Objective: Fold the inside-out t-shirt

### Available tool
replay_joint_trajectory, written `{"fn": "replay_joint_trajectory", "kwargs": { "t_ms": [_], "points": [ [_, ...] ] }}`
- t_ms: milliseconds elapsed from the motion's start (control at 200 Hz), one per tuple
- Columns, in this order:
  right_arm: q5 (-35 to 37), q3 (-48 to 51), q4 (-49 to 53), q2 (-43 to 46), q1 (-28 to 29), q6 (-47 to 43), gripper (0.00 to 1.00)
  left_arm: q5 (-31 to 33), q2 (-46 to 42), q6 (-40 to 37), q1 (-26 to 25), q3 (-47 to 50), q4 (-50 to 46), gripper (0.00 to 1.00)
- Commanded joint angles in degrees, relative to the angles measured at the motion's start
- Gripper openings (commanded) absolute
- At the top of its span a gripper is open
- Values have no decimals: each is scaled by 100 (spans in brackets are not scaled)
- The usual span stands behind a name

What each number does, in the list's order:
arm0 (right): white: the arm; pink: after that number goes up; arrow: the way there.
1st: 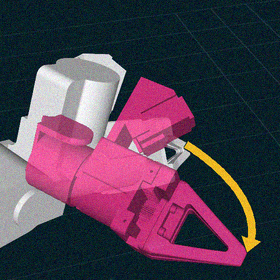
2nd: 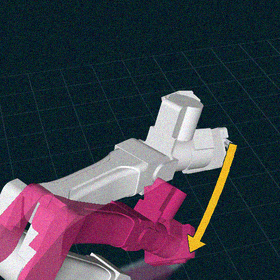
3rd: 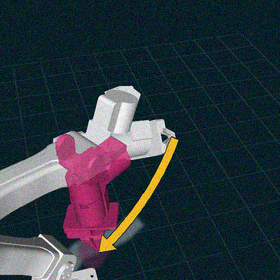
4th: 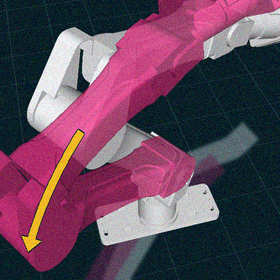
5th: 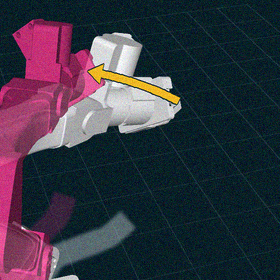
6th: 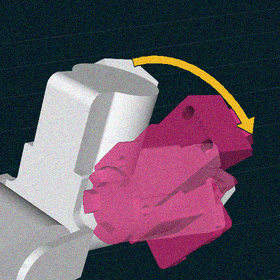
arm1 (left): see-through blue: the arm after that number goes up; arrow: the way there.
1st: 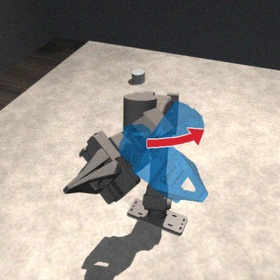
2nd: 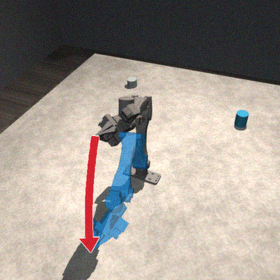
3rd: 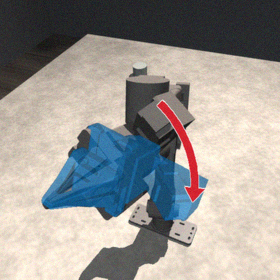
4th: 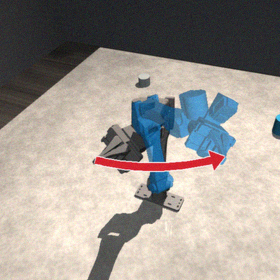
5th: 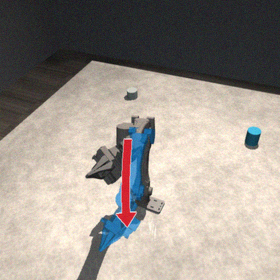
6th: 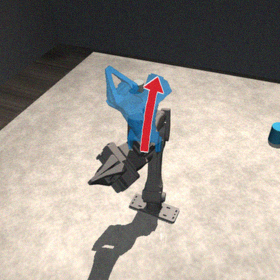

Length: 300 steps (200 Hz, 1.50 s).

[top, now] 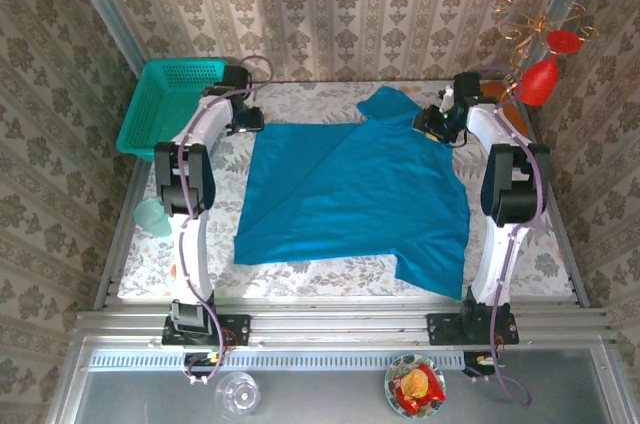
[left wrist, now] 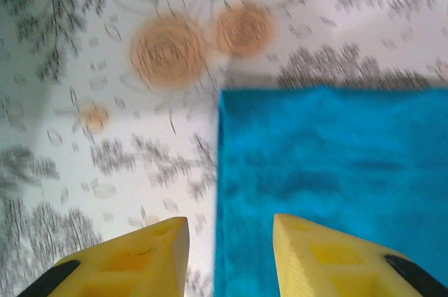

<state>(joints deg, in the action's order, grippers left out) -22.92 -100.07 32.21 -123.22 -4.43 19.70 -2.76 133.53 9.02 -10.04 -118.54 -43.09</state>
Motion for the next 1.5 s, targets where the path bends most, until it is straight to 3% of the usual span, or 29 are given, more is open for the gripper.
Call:
{"fn": "replay_joint_trajectory", "kwargs": {
  "t_ms": [0,265,370,445,650,745,830,960,1095,1430,1495],
  "points": [
    [270,-997,561,-669,12,-469,48,-264,576,-308,122,-870,-823,38],
    [1040,-3808,1867,-2404,3,-784,48,-875,1590,-159,196,-2073,-1243,39],
    [1216,-4350,2129,-2743,3,-842,48,-1056,1787,-10,215,-2212,-1231,39],
    [1225,-4369,2121,-2810,3,-845,48,-1133,1879,75,222,-2220,-1169,37],
    [1562,-4371,2339,-2927,3,-916,46,-1156,1931,210,268,-2235,-1114,18],
    [1656,-4343,2365,-2949,3,-933,40,-1198,1897,256,275,-2233,-1080,8],
    [1835,-4345,2382,-2947,3,-942,27,-1147,1846,298,291,-2205,-1005,0],
    [2314,-4318,2387,-2859,-5,-899,10,-876,1712,372,308,-2126,-825,0],
    [2640,-4235,2348,-2754,-73,-746,0,-428,1593,479,319,-2119,-716,0],
    [2491,-3987,2238,-2584,-155,-597,0,136,1698,827,441,-2329,-935,0],
    [2402,-3960,2233,-2543,-155,-600,5,114,1734,903,459,-2362,-967,0]
  ]
}}
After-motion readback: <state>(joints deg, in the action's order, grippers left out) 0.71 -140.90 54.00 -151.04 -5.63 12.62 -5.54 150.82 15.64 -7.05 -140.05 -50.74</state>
